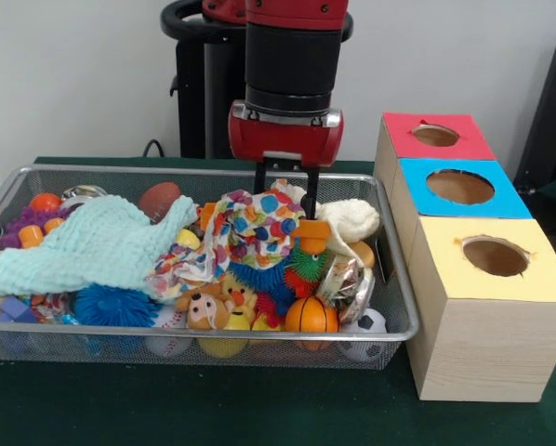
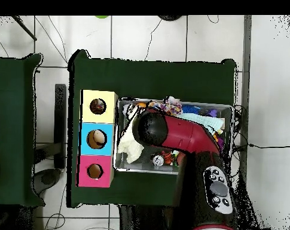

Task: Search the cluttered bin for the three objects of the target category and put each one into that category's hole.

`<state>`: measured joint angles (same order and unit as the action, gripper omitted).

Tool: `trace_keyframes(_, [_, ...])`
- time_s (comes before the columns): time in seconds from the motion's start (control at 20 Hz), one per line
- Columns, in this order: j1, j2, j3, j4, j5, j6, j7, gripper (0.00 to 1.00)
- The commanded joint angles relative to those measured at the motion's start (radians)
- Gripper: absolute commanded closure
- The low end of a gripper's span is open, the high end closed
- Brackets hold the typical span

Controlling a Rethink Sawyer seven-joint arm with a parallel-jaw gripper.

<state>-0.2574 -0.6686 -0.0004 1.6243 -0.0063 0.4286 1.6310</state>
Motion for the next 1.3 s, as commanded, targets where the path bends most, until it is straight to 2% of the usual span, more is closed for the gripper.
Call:
trace_keyframes(0.05, [-0.037, 0.045, 0.071, -0.047, 0.025, 0.014, 0.113, 1.0])
trace_keyframes(0.25, [-0.032, 0.052, 0.061, -0.061, 0.018, 0.019, 0.115, 1.0])
trace_keyframes(0.85, [-0.042, 0.063, 0.045, -0.034, 0.022, -0.01, 0.139, 1.0])
trace_keyframes(1.3, [-0.029, 0.058, 0.031, -0.034, 0.031, 0.031, 0.152, 1.0])
